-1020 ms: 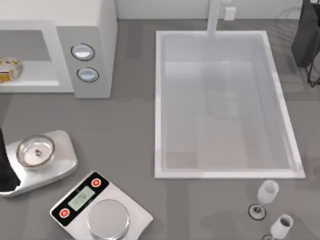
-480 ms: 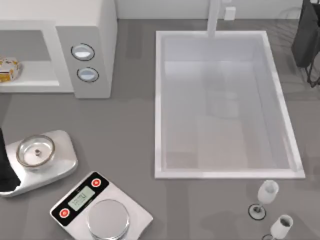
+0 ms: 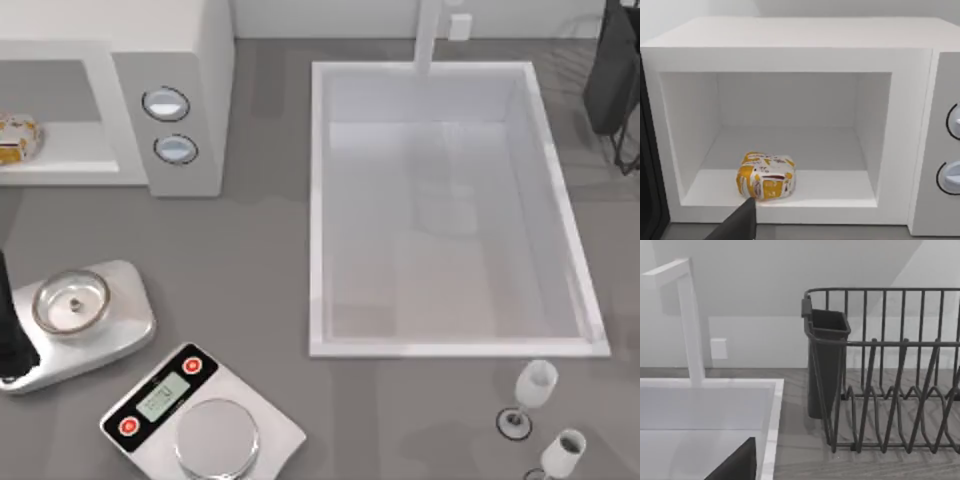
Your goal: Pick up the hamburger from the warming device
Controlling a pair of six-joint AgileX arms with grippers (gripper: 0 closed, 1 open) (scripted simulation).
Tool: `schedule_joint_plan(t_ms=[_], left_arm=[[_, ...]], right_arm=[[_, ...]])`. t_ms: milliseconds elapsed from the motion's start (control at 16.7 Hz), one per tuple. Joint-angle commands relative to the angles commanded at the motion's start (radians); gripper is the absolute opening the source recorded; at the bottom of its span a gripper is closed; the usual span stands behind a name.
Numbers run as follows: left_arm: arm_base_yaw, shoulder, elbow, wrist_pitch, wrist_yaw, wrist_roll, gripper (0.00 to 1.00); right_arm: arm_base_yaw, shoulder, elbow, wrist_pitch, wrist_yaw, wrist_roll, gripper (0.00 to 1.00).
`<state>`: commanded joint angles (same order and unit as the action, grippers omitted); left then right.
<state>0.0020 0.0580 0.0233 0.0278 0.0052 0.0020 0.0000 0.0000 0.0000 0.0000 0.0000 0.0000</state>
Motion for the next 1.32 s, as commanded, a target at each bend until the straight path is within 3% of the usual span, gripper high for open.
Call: schedule_joint_plan(t_ms=[420,1320], left_arm=[[0.017,0.443,0.175,0.212,0.040,0.015,1.00],[0.110,1.922,0.747,0.916,0.172,0.067,1.00]], right_arm=[[0.000,0.000,0.000,0.000,0.000,0.000,1.00],[0.000,0.000,0.000,0.000,0.000,0.000,1.00]])
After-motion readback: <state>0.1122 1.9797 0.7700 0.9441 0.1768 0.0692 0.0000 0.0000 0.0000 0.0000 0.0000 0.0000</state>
